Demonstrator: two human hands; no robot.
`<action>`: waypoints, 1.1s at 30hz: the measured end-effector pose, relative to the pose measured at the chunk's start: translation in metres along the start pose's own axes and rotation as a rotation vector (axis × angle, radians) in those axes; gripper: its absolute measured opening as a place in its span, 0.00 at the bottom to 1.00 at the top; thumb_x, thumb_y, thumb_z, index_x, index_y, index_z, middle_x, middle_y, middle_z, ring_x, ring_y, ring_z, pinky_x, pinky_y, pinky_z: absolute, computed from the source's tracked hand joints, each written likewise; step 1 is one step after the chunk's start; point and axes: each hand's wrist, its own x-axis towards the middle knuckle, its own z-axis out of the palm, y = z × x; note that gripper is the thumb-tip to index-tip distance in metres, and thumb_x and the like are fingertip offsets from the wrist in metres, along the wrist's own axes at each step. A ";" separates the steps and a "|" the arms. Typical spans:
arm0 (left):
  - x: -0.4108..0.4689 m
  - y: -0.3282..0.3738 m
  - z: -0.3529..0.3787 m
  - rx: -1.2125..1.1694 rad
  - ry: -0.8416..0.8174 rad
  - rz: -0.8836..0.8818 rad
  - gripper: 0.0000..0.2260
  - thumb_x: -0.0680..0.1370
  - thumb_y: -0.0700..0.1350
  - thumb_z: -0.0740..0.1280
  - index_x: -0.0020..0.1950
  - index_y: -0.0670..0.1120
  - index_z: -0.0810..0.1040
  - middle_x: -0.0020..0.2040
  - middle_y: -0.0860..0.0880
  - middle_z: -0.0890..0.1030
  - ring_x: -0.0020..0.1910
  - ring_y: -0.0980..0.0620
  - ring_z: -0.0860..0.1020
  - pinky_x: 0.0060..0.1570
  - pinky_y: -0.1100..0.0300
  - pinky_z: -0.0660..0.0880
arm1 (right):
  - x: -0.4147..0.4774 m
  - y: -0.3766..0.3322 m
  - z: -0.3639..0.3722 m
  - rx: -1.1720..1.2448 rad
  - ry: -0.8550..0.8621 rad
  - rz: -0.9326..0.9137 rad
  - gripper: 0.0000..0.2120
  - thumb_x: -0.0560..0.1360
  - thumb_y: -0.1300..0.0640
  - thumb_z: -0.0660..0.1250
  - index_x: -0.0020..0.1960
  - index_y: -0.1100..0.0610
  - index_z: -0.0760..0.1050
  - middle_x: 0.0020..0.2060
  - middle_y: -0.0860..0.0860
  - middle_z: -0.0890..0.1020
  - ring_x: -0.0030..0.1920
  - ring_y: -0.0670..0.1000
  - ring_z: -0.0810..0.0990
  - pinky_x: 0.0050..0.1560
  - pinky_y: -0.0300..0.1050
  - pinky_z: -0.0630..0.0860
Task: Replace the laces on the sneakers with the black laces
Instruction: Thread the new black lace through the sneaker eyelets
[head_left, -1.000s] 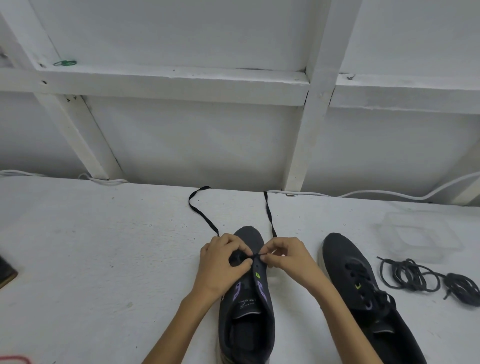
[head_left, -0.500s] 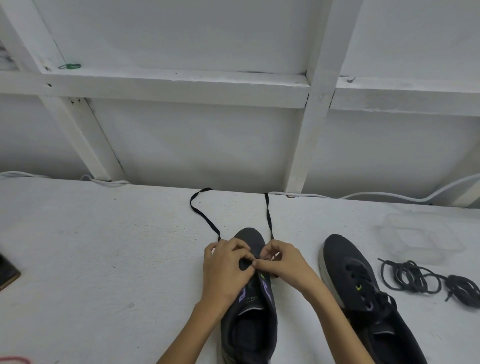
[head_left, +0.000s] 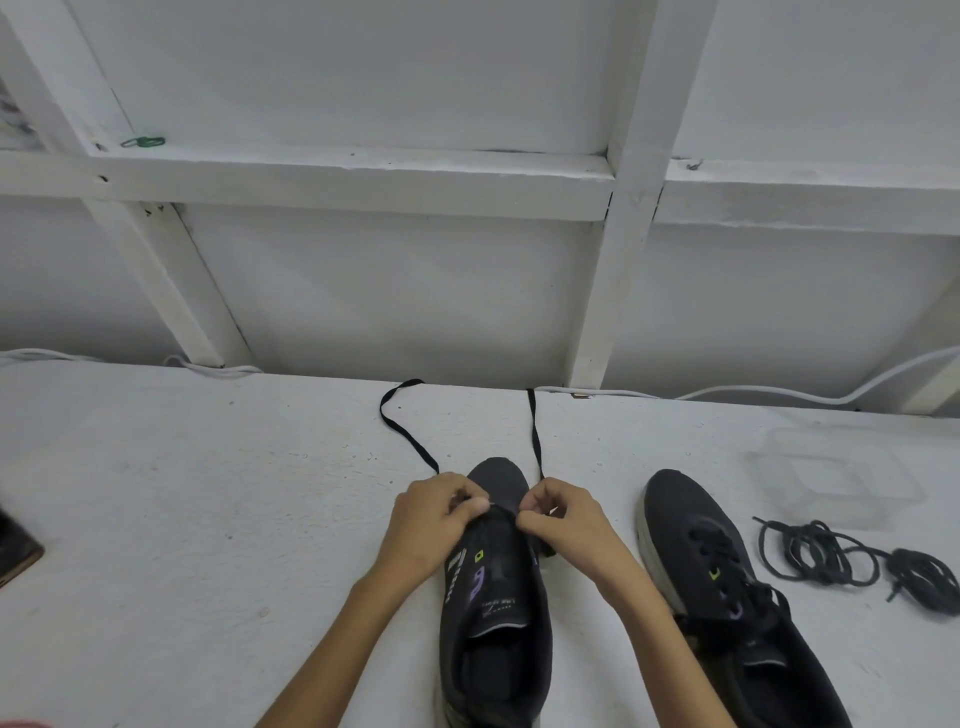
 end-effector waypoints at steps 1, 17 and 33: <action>0.000 -0.002 -0.002 -0.123 0.019 -0.055 0.05 0.76 0.45 0.71 0.42 0.53 0.82 0.43 0.57 0.84 0.45 0.59 0.81 0.52 0.59 0.77 | -0.001 0.000 0.000 -0.002 -0.003 0.000 0.03 0.68 0.58 0.72 0.41 0.55 0.79 0.35 0.48 0.80 0.34 0.47 0.76 0.37 0.41 0.76; -0.029 -0.012 0.019 -0.579 0.164 -0.048 0.20 0.70 0.42 0.75 0.61 0.50 0.78 0.53 0.53 0.84 0.55 0.58 0.80 0.57 0.67 0.74 | -0.002 -0.014 0.012 -0.224 0.095 -0.229 0.02 0.73 0.59 0.72 0.44 0.52 0.80 0.37 0.45 0.81 0.35 0.40 0.75 0.38 0.31 0.70; -0.020 0.002 0.024 -0.412 0.200 0.019 0.04 0.77 0.42 0.70 0.45 0.50 0.83 0.42 0.58 0.84 0.46 0.59 0.81 0.47 0.68 0.75 | -0.001 -0.012 0.001 0.053 -0.002 -0.204 0.05 0.72 0.65 0.72 0.44 0.56 0.83 0.37 0.54 0.83 0.38 0.45 0.80 0.35 0.38 0.77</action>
